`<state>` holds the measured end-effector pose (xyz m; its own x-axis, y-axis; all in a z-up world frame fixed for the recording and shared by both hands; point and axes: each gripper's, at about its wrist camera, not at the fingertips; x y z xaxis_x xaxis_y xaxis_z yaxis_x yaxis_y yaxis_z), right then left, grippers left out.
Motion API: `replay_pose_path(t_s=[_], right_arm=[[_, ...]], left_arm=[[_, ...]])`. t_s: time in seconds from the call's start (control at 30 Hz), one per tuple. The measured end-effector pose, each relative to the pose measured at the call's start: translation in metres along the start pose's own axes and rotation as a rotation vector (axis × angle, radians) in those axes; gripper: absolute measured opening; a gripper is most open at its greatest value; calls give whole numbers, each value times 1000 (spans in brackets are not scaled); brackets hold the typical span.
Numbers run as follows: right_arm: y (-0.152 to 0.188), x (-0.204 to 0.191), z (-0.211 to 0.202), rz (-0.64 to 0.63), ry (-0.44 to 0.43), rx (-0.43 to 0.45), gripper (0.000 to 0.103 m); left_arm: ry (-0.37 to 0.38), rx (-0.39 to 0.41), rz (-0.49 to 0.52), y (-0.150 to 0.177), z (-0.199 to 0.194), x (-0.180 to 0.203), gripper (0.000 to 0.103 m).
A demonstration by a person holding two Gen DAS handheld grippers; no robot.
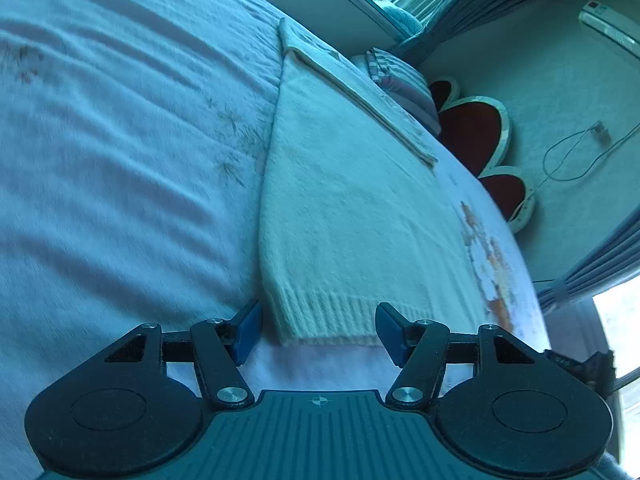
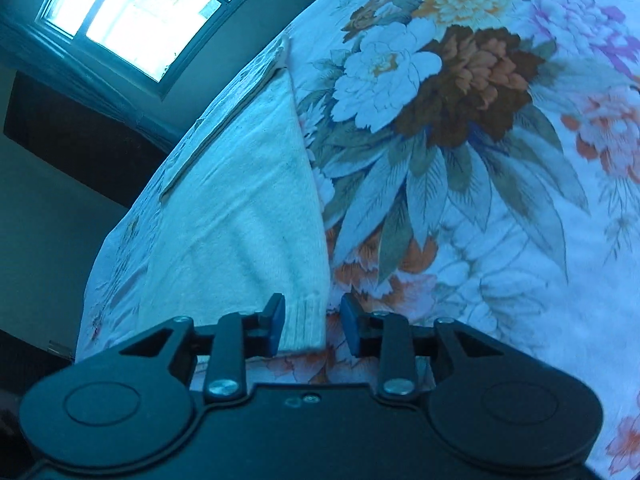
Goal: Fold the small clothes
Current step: 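Grasp the sweater hem with both tools and lift it toward the collar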
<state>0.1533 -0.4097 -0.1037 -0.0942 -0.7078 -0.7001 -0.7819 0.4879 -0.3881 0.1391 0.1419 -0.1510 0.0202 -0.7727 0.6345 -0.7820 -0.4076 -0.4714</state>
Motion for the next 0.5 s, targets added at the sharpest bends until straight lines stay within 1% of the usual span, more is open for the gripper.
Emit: replay_pose_path(t_s=[0.1, 0.2, 0.23, 0.33, 0.4, 0.5], right_arm=[[4, 1, 0, 22, -20, 4, 32], [3, 9, 1, 69, -58, 12, 33], [2, 13, 1, 85, -71, 10, 31], [1, 25, 4, 136, -124, 11, 31], [-1, 27, 6, 139, -129, 10, 28], [-4, 24, 11, 121, -135, -1, 28]], left_arm=[[63, 8, -98, 8, 3, -13, 54], [112, 30, -185, 13, 5, -29, 50], [128, 33, -206, 13, 5, -33, 48], [155, 42, -247, 14, 9, -40, 45], [155, 45, -242, 11, 13, -41, 45], [143, 43, -201, 1, 22, -34, 45]])
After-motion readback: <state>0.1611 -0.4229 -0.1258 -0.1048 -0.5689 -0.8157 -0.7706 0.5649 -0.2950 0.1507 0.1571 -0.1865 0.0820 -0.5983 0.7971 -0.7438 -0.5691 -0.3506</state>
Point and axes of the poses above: each gripper's, at about its wrist camera, not at the fingertips, and z roughly the way its jaws point, x to its right, y to its underside, and after that the axes turned 2 degrees about -y, right-handed
